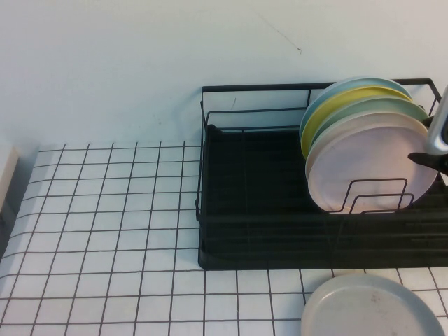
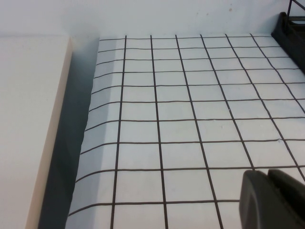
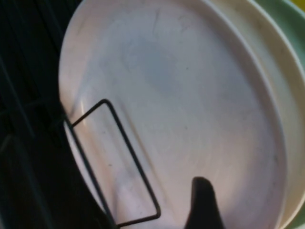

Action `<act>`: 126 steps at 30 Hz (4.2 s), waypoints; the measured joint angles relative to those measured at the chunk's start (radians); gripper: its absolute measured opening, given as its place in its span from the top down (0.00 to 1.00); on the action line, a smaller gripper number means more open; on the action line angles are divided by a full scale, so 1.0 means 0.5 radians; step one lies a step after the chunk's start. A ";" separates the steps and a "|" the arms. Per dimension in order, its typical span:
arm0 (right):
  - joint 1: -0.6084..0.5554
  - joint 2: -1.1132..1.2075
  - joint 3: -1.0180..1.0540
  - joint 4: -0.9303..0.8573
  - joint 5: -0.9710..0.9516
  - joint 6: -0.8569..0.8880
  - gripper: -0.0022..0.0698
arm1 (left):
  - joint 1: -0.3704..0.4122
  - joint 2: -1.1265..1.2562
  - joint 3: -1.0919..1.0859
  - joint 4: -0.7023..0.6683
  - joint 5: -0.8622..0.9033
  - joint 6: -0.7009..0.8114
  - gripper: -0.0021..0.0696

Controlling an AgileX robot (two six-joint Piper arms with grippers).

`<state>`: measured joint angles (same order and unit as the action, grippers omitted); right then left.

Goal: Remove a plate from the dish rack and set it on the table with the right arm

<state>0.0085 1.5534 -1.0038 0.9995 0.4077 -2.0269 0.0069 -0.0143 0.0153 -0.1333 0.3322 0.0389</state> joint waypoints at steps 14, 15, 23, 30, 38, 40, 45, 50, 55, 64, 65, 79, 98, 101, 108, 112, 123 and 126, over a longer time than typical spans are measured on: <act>0.000 0.223 -0.102 0.202 -0.041 -0.097 0.68 | 0.000 0.000 0.000 0.000 0.000 0.000 0.98; 0.000 0.223 -0.102 0.205 -0.054 -0.101 0.71 | 0.000 0.000 0.000 0.000 0.000 0.000 0.98; 0.000 0.214 -0.102 0.323 -0.106 -0.123 0.90 | 0.000 0.000 0.000 0.000 0.000 0.000 0.98; 0.000 0.003 -0.102 0.414 -0.072 -0.083 0.91 | 0.000 0.000 0.000 0.000 0.000 0.008 0.98; 0.000 -0.469 -0.102 0.525 0.278 0.345 0.91 | 0.000 0.000 0.000 0.000 0.000 0.008 0.98; 0.000 -0.606 -0.102 0.494 0.415 0.617 0.91 | 0.000 0.000 0.000 0.000 0.000 0.008 0.98; 0.000 -0.841 -0.102 0.094 0.813 1.361 0.91 | 0.000 0.000 0.000 0.000 0.000 0.008 0.98; 0.000 -0.863 -0.002 -0.397 1.296 1.974 0.91 | 0.000 0.000 0.000 0.000 0.000 0.008 0.98; 0.000 -0.863 0.334 -0.689 1.229 2.276 0.91 | 0.000 0.000 0.000 0.000 0.000 0.008 0.98; 0.000 -0.689 0.770 -0.864 0.697 2.508 0.91 | 0.000 0.000 0.000 0.000 0.000 0.008 0.98; 0.000 -0.643 0.771 -0.864 0.687 2.509 0.91 | 0.000 0.000 0.000 0.000 0.000 0.008 0.98; 0.000 -0.183 0.774 -0.806 0.552 2.519 0.78 | 0.000 0.000 0.000 0.000 0.000 -0.002 0.98; 0.000 -0.344 0.438 -0.883 0.728 2.478 0.82 | 0.000 0.000 0.000 0.000 0.000 -0.002 0.98; 0.000 -0.554 0.355 -0.969 0.736 2.466 0.93 | 0.000 0.000 0.000 0.000 0.000 -0.002 0.98; 0.000 -1.242 0.274 -1.159 0.602 2.461 0.96 | 0.000 0.000 0.000 0.000 0.000 -0.002 0.98; 0.000 -1.601 0.325 -1.267 0.505 2.459 0.97 | 0.000 0.000 0.000 0.000 0.000 -0.002 0.98; 0.000 -2.456 0.988 -1.310 0.182 2.456 0.97 | 0.000 0.000 0.000 0.000 0.000 0.009 0.98; 0.000 -2.668 1.210 -1.298 0.126 2.465 0.97 | 0.000 0.000 0.000 0.000 0.000 0.009 0.98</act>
<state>0.0085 0.2195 -0.3989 0.3503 0.4707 -0.7946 0.0069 -0.0143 0.0153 -0.1333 0.3322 0.0432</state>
